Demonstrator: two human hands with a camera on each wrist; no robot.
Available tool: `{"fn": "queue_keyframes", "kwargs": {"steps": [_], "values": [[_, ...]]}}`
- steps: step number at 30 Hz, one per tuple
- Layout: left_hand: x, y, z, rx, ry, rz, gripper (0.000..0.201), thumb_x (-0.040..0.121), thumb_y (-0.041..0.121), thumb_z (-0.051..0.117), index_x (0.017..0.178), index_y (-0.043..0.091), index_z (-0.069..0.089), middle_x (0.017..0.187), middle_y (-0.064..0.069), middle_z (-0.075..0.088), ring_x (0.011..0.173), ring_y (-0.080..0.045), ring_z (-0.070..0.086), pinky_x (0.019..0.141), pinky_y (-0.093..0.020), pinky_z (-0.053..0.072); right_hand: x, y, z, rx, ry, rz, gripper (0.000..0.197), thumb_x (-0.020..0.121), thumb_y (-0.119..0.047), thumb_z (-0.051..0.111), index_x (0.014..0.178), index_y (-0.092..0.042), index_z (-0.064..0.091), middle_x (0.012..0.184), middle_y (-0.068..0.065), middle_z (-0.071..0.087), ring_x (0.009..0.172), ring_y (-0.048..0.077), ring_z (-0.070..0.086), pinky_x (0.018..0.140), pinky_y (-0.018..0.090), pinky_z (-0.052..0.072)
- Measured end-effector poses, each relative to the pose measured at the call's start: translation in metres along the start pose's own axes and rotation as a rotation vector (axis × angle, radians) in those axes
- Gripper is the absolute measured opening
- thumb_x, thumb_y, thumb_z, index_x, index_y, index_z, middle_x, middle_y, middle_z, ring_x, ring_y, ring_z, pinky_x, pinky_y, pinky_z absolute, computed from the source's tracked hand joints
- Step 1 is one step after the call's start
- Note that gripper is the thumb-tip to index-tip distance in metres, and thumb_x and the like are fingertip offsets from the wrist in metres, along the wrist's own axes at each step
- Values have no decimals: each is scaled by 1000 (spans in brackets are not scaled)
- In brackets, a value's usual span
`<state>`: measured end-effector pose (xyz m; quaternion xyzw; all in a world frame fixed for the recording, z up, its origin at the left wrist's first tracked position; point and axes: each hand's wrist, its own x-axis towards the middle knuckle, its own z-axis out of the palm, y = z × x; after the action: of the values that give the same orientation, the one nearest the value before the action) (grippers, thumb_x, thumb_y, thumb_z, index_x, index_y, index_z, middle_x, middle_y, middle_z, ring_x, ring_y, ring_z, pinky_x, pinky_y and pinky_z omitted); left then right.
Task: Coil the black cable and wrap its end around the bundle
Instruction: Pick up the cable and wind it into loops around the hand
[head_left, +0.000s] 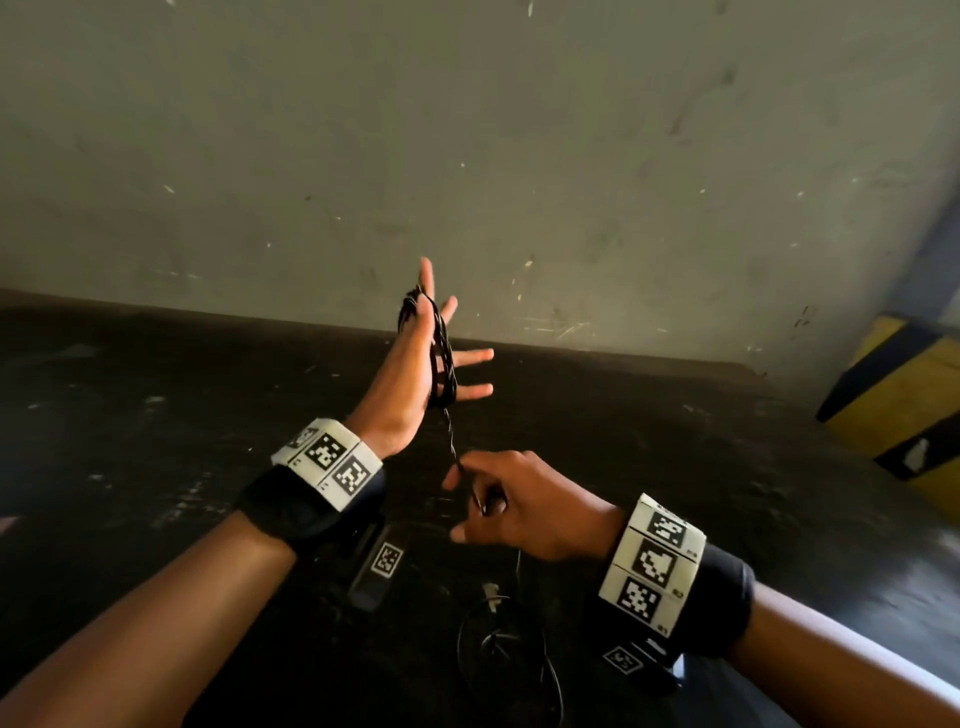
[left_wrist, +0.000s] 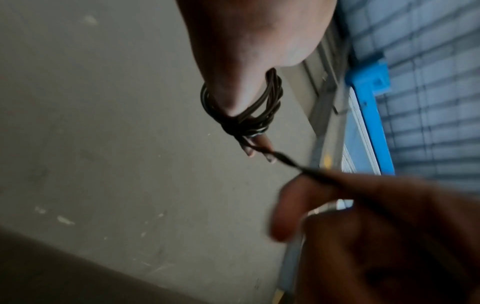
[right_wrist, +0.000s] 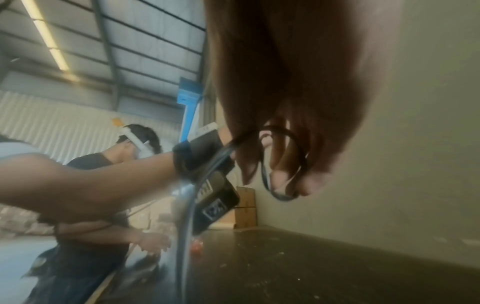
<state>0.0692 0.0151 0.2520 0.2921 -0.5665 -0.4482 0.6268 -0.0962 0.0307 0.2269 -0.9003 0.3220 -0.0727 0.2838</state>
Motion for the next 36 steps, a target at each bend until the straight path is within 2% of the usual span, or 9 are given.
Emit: {"fn": "queue_keyframes", "kwargs": {"steps": [4,8,12,17,20,23,26,30,36], "values": [[-12,-18,-7,493,-134,-15,52,89,64,20,134,68,-5,162,4,5,123,-21,53,82,-44,58,-9,-4,-4,-145,-127,68,27,82,-21,70,107,-17,62,87,-8,59,82,7,57,73,21,48],[-26,-29,-20,845,-254,-34,47,97,54,19,131,71,-9,153,-6,33,103,-12,61,80,-38,59,-20,2,-21,-238,-108,101,17,83,-11,66,80,-28,63,95,-7,65,89,9,63,81,26,52],[-32,-30,-22,1035,-258,-52,49,98,51,16,133,66,-15,142,-8,47,81,-7,63,79,-36,57,-26,-1,-37,-318,-61,143,25,87,-4,58,106,-19,68,87,-16,56,78,-1,57,71,13,47],[-40,-27,-24,1195,-321,-177,52,100,46,15,141,52,-17,137,-15,54,77,-9,64,86,-38,50,-36,5,-58,-271,24,275,21,89,-3,56,105,-11,66,92,5,71,62,6,66,62,20,57],[-43,-29,-35,1198,-323,-253,51,100,46,14,141,53,-16,133,-19,56,89,-11,63,88,-41,49,-45,4,-80,146,83,351,13,91,-2,55,99,3,65,77,10,70,47,7,61,46,16,51],[-46,-36,-45,1137,-330,-326,48,96,55,13,133,66,-15,97,-9,65,54,-6,56,66,-35,56,-55,0,-106,375,107,353,15,91,-7,55,96,1,66,57,-1,56,38,4,46,37,13,37],[-49,-39,-44,918,-406,-452,48,90,62,17,129,71,-9,104,-9,60,51,-12,56,48,-28,53,-56,-3,-123,92,205,195,9,86,-14,64,89,-11,72,60,-11,63,49,-1,55,51,8,40],[-56,-30,-19,537,-600,-646,61,85,65,20,143,56,2,119,-10,60,69,-30,66,52,-36,59,-42,4,-131,-326,506,-53,10,83,-22,69,89,-15,75,83,-4,73,77,8,67,76,19,49],[-63,-13,1,109,-714,-612,56,78,76,32,131,71,16,126,-14,62,71,-24,69,49,-30,58,-10,42,-115,-406,647,5,23,86,-36,63,83,-14,69,71,3,68,61,16,60,56,24,43]]}}
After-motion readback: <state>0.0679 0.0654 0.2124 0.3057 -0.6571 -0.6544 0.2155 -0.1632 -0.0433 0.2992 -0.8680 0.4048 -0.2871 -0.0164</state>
